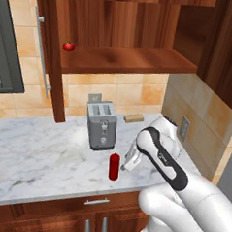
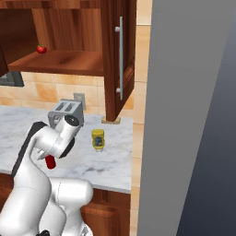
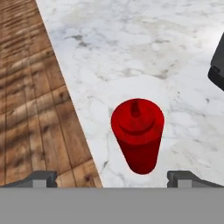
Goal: Pick the mustard and ketchup from the counter and place them in the cabinet.
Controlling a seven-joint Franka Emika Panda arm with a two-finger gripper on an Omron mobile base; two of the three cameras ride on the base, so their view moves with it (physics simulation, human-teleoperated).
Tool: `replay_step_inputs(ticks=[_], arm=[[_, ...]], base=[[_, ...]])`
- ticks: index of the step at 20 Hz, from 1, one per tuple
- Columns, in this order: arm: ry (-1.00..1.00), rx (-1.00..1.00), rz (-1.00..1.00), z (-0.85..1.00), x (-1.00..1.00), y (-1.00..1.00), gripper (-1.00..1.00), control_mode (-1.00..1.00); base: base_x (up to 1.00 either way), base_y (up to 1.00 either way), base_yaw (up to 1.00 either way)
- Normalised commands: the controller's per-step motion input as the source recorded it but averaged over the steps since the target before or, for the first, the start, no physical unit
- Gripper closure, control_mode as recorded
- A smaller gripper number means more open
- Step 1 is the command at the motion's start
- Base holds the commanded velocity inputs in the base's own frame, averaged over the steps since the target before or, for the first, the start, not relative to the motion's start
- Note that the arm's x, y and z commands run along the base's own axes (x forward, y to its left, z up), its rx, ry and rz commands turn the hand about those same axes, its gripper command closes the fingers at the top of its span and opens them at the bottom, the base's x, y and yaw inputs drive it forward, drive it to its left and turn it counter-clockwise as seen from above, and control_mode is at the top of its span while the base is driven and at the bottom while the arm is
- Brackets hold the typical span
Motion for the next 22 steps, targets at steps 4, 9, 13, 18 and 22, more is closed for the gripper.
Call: replay_step_inputs(ticks=[4,9,13,18,22], arm=[[0.00,0.01,0.00,-0.18,0.12,0.18,-1.00,-1.00],[0.00,0.00,0.00,-0.11,0.10,0.14,-1.00,-1.00],[0.00,0.00,0.00,-0.09,0.11,0.15,-1.00,-1.00],[0.00,0.00,0.00,-0.10,0.05,0.10,-1.00,-1.00],[0.00,0.00,-0.02,-0.12,0.04,0.04,-1.00,-1.00]], base=[[0.00,0.00,0.00],[0.00,0.00,0.00],[0.00,0.00,0.00],[0.00,0.00,0.00],[0.00,0.00,0.00]])
